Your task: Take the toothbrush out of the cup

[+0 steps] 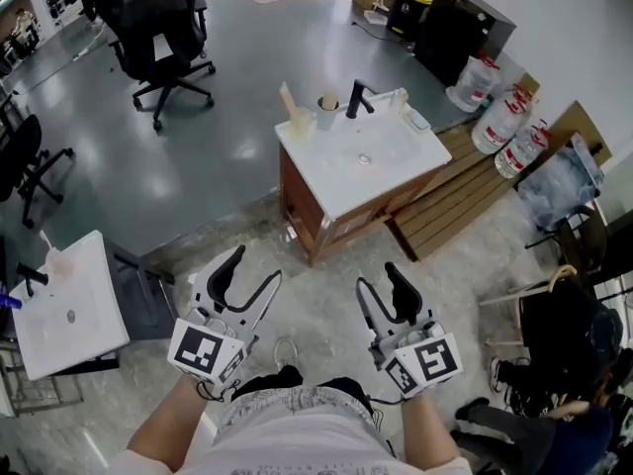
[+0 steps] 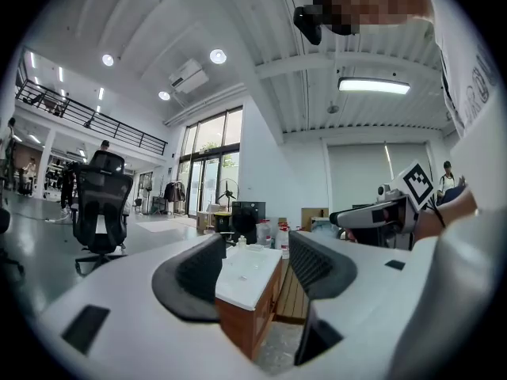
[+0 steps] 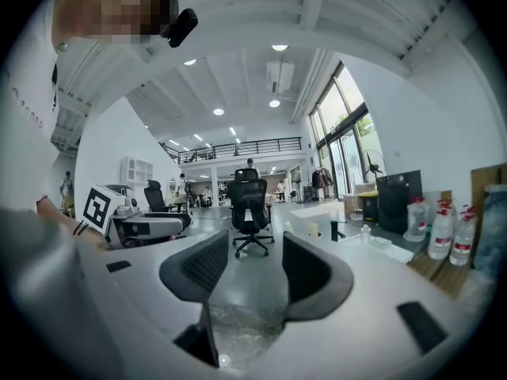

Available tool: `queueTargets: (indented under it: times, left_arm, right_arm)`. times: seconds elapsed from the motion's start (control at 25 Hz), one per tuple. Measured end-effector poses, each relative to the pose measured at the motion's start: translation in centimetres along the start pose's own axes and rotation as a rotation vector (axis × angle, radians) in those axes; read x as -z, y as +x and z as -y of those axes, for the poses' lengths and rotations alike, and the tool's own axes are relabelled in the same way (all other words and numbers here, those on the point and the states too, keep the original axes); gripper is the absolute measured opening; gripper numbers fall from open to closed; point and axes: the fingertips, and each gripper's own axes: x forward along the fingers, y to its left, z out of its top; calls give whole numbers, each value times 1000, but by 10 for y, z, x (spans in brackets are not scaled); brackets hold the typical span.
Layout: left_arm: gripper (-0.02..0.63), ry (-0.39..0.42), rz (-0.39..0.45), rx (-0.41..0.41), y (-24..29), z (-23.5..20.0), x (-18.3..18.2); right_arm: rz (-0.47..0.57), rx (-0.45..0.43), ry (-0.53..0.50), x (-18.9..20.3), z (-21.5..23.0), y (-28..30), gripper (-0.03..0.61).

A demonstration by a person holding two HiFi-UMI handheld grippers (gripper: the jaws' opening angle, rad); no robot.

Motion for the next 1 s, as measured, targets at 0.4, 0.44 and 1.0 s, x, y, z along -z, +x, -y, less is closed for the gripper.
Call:
queueTargets:
  times: [0.4,0.44,1.0]
  left_arm:
    - [287,-8,35,-7,31,-46,-9]
    - [287,-9,35,-5,35,-49,-9]
    - [287,-12,12,-43,119,-79,7]
  right_arm:
    - [11,4,-12,-20,11,52,229]
    - [13,4,-14,-21,14,56,229]
    - [25,-38,-3,-26,85,122,229]
